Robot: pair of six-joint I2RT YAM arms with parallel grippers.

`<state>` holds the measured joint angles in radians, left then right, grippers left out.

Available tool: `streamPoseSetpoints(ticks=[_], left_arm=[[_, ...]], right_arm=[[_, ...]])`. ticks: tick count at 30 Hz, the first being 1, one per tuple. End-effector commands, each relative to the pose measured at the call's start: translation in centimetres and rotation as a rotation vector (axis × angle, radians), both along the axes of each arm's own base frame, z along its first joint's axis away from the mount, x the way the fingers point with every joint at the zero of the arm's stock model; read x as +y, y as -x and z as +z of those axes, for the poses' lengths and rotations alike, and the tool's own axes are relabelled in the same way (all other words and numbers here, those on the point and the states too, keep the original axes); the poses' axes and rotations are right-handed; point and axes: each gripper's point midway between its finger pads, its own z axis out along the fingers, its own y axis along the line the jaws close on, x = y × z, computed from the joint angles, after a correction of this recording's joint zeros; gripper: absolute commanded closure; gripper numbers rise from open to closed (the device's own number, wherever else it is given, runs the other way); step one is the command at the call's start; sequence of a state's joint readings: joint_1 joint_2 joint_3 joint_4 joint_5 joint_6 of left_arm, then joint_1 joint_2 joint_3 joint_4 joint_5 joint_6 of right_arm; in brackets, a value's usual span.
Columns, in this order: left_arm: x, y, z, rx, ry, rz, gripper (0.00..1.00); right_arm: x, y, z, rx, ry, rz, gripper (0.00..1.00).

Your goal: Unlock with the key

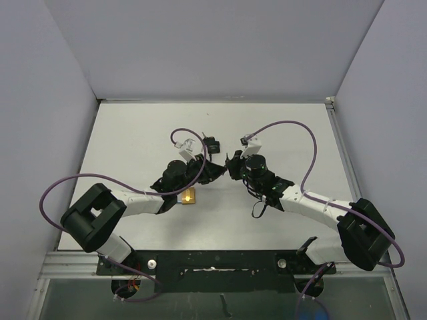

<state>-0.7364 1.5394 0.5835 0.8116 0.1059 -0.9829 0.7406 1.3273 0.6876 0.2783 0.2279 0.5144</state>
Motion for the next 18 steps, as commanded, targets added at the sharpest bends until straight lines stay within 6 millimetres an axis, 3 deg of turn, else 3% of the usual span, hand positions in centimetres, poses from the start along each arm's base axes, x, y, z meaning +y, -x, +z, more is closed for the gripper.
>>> streamPoseSetpoints(ticks=[1, 11, 15, 18], left_arm=[[-0.85, -0.33, 2.27, -0.066, 0.058, -0.014, 0.78], [-0.79, -0.29, 2.00, -0.061, 0.053, -0.014, 0.99], [-0.64, -0.35, 1.86, -0.058, 0.047, -0.005, 1.00], [-0.49, -0.37, 1.70, -0.059, 0.039, 0.001, 1.00]], right_arm=[[0.72, -0.65, 2.50, -0.066, -0.069, -0.006, 1.00], [0.51, -0.53, 2.79, -0.072, -0.074, -0.010, 1.00], [0.41, -0.39, 3.00, -0.075, -0.077, -0.009, 1.00], [0.18, -0.28, 3.29, -0.079, -0.081, -0.012, 0.86]])
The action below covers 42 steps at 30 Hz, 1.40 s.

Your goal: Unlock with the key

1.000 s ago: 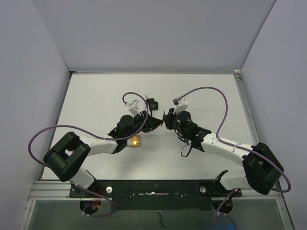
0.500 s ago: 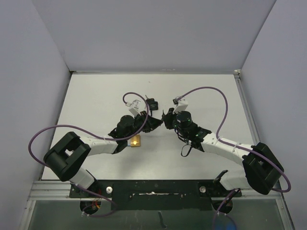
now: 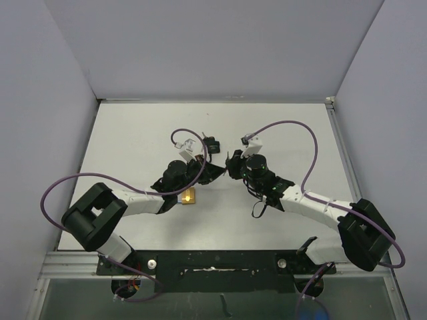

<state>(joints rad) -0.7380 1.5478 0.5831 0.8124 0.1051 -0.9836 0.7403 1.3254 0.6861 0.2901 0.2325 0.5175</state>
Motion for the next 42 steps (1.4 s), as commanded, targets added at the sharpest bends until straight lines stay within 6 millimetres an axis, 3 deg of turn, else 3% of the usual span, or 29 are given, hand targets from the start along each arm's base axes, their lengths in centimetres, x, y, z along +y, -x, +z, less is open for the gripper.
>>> streamPoseSetpoints(ticks=[1, 5, 9, 13, 18, 28, 42], left_arm=[[-0.4, -0.4, 2.0, -0.067, 0.039, 0.002, 1.00], [0.1, -0.3, 1.6, -0.082, 0.017, -0.002, 1.00], [0.8, -0.4, 1.7, -0.111, 0.003, -0.010, 1.00], [1.5, -0.2, 2.3, -0.178, 0.017, -0.057, 1.00], [2.5, -0.5, 3.9, -0.257, 0.104, -0.144, 1.00], [-0.5, 0.8, 7.3, -0.325, 0.223, -0.468, 1.00], [-1.3, 0.9, 7.5, -0.288, 0.342, -0.543, 1.00]], right_arm=[[0.1, -0.1, 3.2, -0.073, -0.073, -0.009, 0.77], [-0.9, 0.2, 4.1, -0.088, -0.082, -0.038, 0.39], [-2.8, 0.4, 5.5, -0.113, -0.085, -0.077, 0.28], [-4.3, 0.7, 6.7, -0.140, -0.117, -0.057, 0.28], [-5.0, 1.1, 7.5, -0.150, -0.215, 0.097, 0.32], [-3.0, 2.4, 7.7, -0.127, -0.284, 0.320, 0.35], [-3.1, 1.9, 7.9, -0.100, -0.413, 0.353, 0.49]])
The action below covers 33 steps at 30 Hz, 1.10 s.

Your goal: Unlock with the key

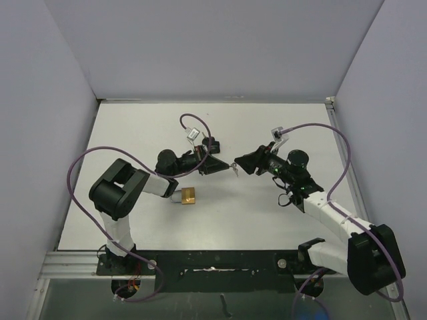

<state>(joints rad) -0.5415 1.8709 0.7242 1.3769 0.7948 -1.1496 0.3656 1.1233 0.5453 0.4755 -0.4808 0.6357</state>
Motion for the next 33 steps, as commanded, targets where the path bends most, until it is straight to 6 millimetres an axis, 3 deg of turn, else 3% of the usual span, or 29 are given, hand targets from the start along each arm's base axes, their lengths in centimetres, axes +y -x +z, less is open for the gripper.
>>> streamPoseSetpoints(ticks=[1, 33], left_arm=[[0.0, 0.2, 3.8, -0.115, 0.099, -0.031, 1.00], [-1.2, -0.2, 4.8, -0.103, 0.133, -0.008, 1.00]], right_arm=[[0.6, 0.0, 1.9, -0.050, -0.081, 0.050, 0.50], [1.8, -0.3, 0.9, -0.004, -0.177, 0.109, 0.79]])
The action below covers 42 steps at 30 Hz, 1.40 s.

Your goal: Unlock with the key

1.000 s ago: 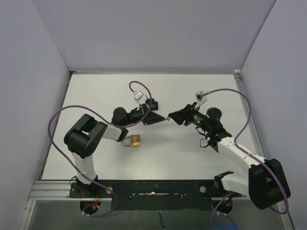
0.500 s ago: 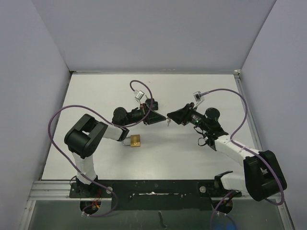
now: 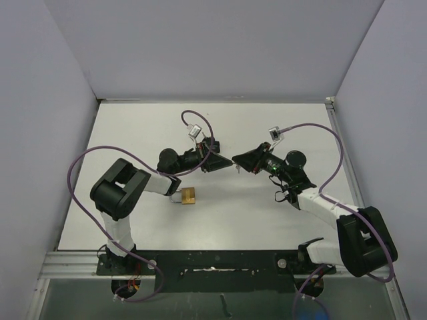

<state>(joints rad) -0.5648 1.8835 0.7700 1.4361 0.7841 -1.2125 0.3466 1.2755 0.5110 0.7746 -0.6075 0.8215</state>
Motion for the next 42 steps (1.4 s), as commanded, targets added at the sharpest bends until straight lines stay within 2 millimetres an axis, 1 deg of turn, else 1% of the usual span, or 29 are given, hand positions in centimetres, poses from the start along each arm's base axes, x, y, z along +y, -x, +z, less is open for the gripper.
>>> streamPoseSetpoints(ticks=[1, 6, 7, 10, 14, 16, 20, 21, 22, 23, 27, 29, 30, 33, 34, 38, 42], left_arm=[[-0.2, -0.5, 2.5, -0.084, 0.072, 0.024, 1.00], [-0.1, -0.8, 2.6, -0.076, 0.077, 0.049, 1.00], [-0.1, -0.8, 2.5, -0.073, 0.077, 0.053, 1.00], [0.0, -0.8, 2.6, -0.075, 0.079, 0.059, 1.00], [0.1, -0.9, 2.6, -0.074, 0.078, 0.062, 1.00], [0.1, -1.0, 2.5, -0.069, 0.079, 0.066, 1.00], [0.2, -1.4, 2.3, -0.055, 0.079, 0.077, 1.00], [0.2, -1.5, 2.2, -0.049, 0.079, 0.083, 0.92], [0.4, -1.5, 1.6, -0.029, 0.071, 0.092, 0.78], [0.6, -1.6, 1.2, -0.017, 0.068, 0.105, 0.68], [1.9, -2.5, 0.0, 0.031, 0.052, 0.184, 0.36], [2.9, -2.9, -0.6, 0.050, 0.044, 0.225, 0.29], [3.4, -3.0, -1.1, 0.065, 0.034, 0.248, 0.23], [4.8, -3.3, -1.6, 0.078, 0.006, 0.310, 0.04], [5.2, -3.4, -1.8, 0.082, -0.010, 0.330, 0.03], [6.2, -3.8, -2.9, 0.088, -0.125, 0.411, 0.02], [7.6, -4.0, -4.6, 0.106, -0.306, 0.500, 0.02]], right_arm=[[0.0, -0.1, 0.8, -0.044, -0.019, 0.005, 0.79], [0.1, 0.0, 0.8, -0.039, -0.029, 0.009, 0.81], [0.1, 0.0, 0.8, -0.039, -0.032, 0.011, 0.82], [0.1, 0.0, 0.9, -0.040, -0.041, 0.013, 0.92], [0.2, -0.1, 0.9, -0.037, -0.050, 0.015, 0.98], [0.2, 0.0, 1.0, -0.037, -0.056, 0.014, 1.00], [0.2, 0.0, 1.3, -0.044, -0.065, 0.014, 1.00], [0.2, 0.0, 1.3, -0.042, -0.066, 0.013, 1.00], [0.1, 0.0, 1.4, -0.043, -0.068, 0.008, 1.00], [0.0, -0.1, 1.4, -0.042, -0.070, -0.001, 1.00], [-0.5, -0.3, 1.5, -0.044, -0.068, -0.038, 1.00], [-0.8, -0.4, 1.5, -0.045, -0.055, -0.063, 1.00], [-1.1, -0.5, 1.5, -0.048, -0.045, -0.079, 1.00], [-1.5, -0.5, 1.2, -0.046, -0.005, -0.104, 1.00], [-1.7, -0.5, 1.1, -0.047, 0.007, -0.113, 1.00], [-2.3, -0.7, 0.6, -0.041, 0.063, -0.148, 1.00], [-3.0, -0.7, 0.1, -0.037, 0.122, -0.176, 1.00]])
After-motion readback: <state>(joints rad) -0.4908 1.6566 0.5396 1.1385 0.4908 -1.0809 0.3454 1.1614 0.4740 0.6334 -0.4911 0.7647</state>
